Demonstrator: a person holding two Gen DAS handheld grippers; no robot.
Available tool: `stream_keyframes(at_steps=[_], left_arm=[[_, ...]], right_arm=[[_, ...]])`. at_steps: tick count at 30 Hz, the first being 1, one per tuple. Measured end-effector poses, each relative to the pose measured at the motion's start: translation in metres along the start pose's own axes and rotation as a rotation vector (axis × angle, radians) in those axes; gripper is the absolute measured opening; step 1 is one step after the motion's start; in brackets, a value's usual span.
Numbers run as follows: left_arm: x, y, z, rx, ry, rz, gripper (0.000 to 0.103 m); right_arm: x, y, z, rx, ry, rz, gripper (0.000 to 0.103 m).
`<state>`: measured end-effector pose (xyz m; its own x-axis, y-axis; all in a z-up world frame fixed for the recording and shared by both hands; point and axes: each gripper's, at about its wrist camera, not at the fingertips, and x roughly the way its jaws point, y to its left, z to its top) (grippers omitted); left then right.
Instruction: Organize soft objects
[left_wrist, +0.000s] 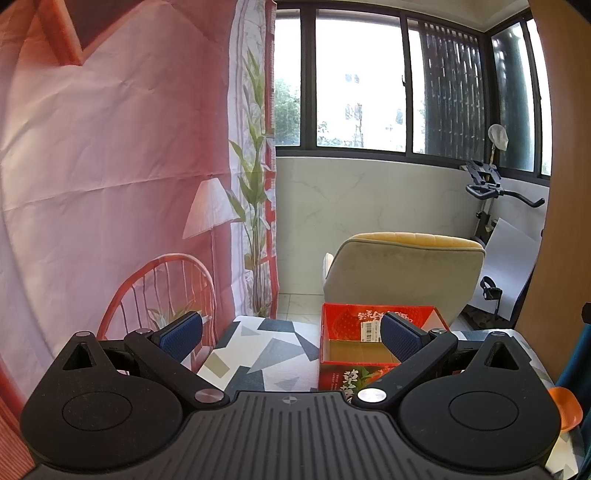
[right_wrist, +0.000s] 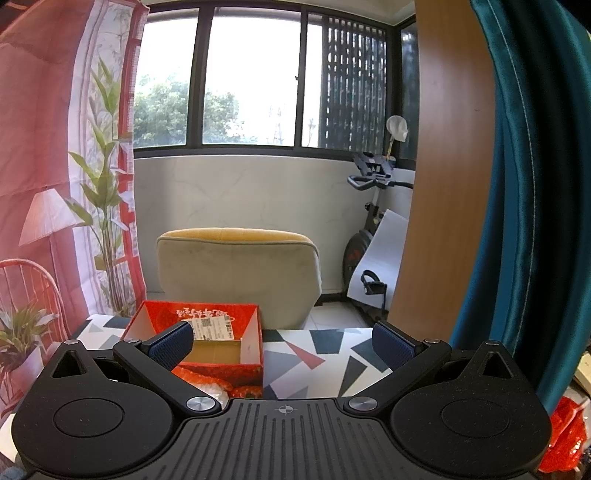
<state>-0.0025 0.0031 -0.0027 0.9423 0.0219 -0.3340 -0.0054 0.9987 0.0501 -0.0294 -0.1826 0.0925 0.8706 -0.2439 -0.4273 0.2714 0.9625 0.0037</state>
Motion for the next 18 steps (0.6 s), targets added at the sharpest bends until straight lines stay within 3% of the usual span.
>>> stream_keyframes(at_steps=[9,18], left_arm=[[0.006,-0.004,-0.011,0.026,-0.031,0.02,0.103],[0.037,-0.006,-0.044,0.049,-0.006,0.046,0.103]], right_arm=[[0.011,-0.01,-0.012,0.081,-0.039,0.099,0.103],[0.054,-0.005,-0.062,0.112,-0.011,0.165,0.103]])
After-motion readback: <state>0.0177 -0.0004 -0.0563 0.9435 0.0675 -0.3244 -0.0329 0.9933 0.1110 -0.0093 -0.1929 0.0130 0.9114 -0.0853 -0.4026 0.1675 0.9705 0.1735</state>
